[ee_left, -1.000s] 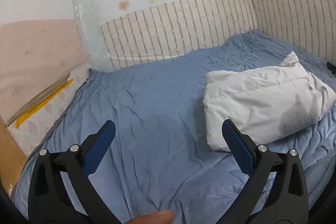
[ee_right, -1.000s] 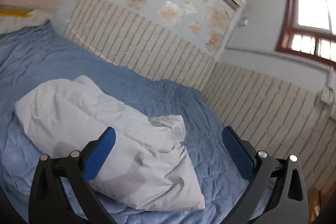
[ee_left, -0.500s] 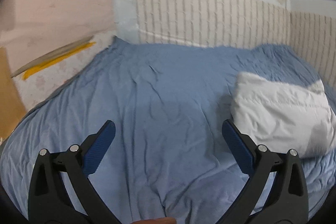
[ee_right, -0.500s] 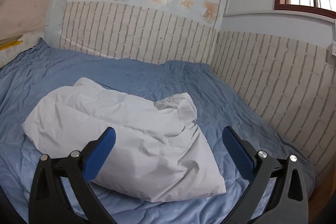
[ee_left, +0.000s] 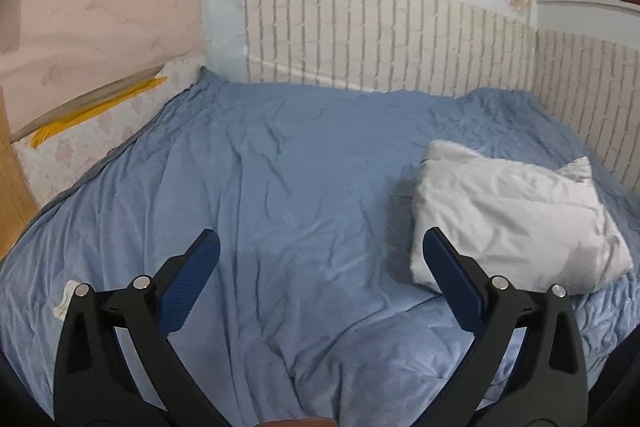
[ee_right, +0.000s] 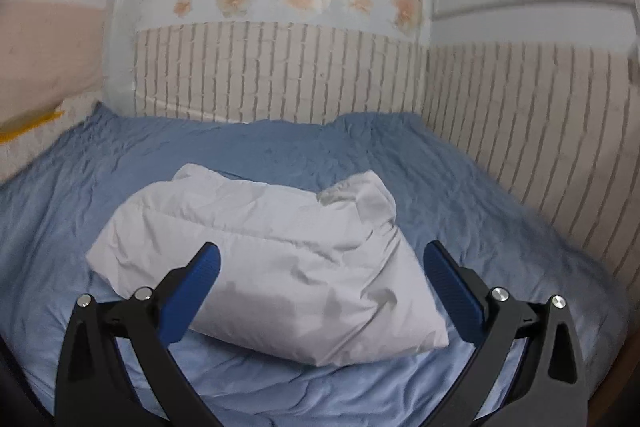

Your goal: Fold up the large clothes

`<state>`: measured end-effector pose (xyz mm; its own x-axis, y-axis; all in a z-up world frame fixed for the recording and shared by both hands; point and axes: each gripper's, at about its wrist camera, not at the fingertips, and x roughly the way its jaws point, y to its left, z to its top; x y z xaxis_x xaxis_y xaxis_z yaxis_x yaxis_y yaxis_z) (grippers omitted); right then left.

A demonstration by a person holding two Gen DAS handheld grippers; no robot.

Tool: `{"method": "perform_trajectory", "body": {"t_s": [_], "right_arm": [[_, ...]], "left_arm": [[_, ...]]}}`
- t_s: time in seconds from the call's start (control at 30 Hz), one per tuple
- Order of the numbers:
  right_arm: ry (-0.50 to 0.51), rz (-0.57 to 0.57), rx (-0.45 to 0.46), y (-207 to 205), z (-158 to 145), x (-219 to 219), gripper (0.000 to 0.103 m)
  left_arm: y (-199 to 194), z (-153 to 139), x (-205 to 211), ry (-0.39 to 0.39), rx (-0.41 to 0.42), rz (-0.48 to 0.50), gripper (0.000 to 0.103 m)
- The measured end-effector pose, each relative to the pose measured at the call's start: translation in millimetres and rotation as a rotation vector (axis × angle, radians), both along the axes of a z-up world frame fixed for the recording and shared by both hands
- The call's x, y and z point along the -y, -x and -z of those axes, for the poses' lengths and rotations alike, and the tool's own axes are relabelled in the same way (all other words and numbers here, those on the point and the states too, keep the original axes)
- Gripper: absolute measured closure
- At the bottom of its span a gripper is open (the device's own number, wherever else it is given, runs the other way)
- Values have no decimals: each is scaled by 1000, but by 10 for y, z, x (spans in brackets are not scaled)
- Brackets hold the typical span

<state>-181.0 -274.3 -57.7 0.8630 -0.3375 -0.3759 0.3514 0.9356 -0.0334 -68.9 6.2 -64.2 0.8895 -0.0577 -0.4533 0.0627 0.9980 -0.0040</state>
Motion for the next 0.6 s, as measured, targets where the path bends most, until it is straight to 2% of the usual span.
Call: {"method": "perform_trajectory", "body": {"t_s": [0.1,0.3,0.47,0.6], "right_arm": [[-2,67,52,83,15,37,2],[15,69,65,86,16,18,2],[-20,116,23,-44,37,113,2],[-9,127,-16,-131,67,99,2]], "left_arm": [[81,-23,-1,6,43,18,3],[54,-6,13,-9,27,6,3],[-55,-11,7,-5,-32,-25,3],[-200,52,-28,17,-103,-49,3]]}}
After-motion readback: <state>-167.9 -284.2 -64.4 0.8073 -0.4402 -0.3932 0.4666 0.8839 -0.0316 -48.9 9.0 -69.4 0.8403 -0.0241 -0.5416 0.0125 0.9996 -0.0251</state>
